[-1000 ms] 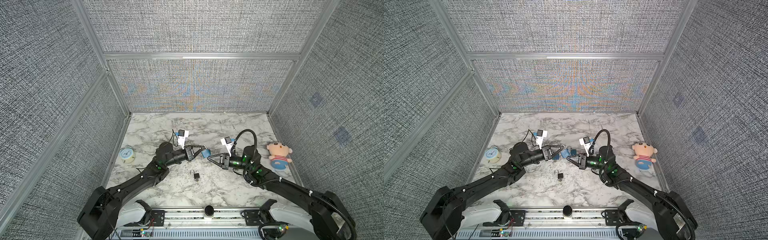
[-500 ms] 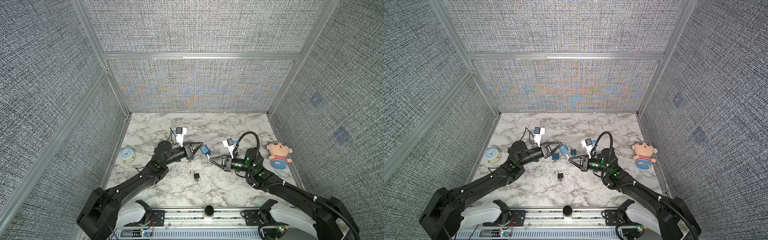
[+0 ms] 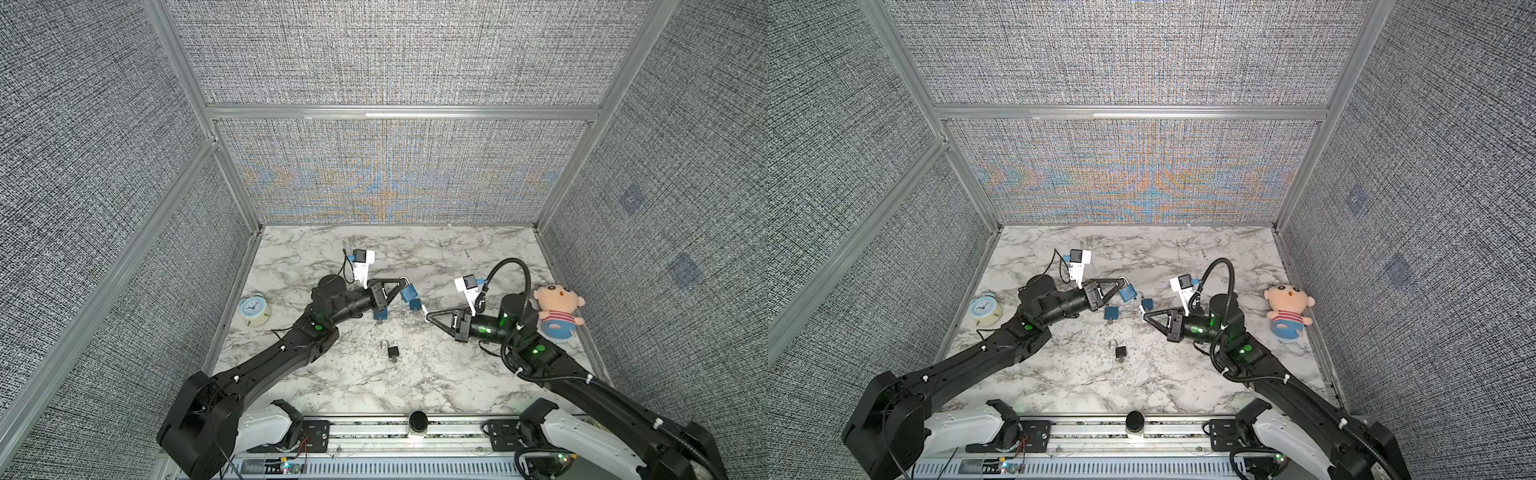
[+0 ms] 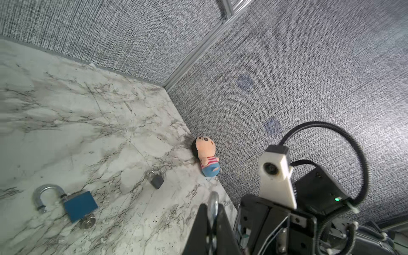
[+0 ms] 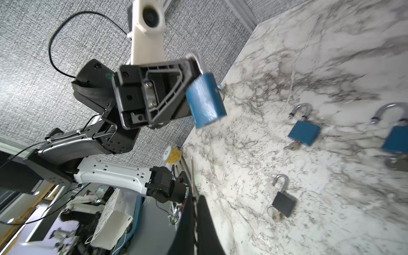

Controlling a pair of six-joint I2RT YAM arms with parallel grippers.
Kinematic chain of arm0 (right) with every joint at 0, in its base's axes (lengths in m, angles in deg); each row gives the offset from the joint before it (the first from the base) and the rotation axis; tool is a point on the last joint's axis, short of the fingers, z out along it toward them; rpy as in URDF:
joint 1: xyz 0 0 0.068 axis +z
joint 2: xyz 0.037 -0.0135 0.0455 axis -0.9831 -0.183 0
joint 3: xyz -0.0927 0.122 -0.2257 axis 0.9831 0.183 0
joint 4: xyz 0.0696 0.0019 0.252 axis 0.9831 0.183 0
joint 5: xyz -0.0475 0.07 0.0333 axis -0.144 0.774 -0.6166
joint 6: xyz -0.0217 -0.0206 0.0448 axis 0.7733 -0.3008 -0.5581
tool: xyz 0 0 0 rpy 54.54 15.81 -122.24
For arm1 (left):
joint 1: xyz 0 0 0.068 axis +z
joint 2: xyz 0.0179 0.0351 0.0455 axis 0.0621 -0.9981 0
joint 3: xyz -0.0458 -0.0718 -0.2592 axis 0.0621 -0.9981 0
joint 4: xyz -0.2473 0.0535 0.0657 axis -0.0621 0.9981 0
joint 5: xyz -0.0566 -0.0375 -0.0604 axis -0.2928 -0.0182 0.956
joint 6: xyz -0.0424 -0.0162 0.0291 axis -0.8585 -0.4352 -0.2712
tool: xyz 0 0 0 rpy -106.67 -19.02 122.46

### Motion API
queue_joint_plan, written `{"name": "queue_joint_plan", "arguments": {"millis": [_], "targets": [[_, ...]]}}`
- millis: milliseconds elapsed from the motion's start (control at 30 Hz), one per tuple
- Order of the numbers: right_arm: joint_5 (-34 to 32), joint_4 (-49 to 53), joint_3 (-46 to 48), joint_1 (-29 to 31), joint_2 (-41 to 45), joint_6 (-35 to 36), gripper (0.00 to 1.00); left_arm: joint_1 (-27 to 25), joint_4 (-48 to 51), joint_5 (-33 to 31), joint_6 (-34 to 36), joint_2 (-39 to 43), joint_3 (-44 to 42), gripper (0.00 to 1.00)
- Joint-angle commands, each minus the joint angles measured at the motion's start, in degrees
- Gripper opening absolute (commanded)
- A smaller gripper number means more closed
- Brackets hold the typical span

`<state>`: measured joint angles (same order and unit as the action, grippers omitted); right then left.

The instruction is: Lock with the key

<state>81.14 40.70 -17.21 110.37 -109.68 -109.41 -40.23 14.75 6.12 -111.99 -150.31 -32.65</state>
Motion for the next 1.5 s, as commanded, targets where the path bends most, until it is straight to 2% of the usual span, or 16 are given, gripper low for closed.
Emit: {"name": "queue_joint_plan", "arguments": {"millis": [0,167,333,600,967,1367,1467], "targets": [[-4.6,14.2,-2.8,-2.6,2.5,6.7,0.00,-1.0,4.2,1.2,2.9,-2.4,0.9,0.00],[-6.8,23.3,-6.9,-7.7,5.6,10.2,0.00,-4.8,4.3,1.3,3.1,-8.9,2.9,0.00],[-8.6,29.3,-9.0,-13.7,7.2,10.2,0.00,-9.3,5.8,2.8,3.3,-17.1,7.9,0.00],[-6.8,26.7,-4.2,-20.8,12.4,6.1,0.00,-14.7,5.8,3.1,1.4,-31.1,16.9,0.00],[-3.3,26.5,-1.5,-23.3,13.5,5.7,0.00,-17.8,8.0,3.3,-3.1,-46.9,29.9,0.00],[-1.3,26.1,-0.1,-24.4,13.1,6.0,0.00,-18.4,14.0,1.3,-5.1,-53.5,36.1,0.00],[-0.2,25.4,0.0,-24.7,12.3,5.9,0.00,-18.5,14.8,0.4,-5.5,-53.8,36.2,0.07]]}}
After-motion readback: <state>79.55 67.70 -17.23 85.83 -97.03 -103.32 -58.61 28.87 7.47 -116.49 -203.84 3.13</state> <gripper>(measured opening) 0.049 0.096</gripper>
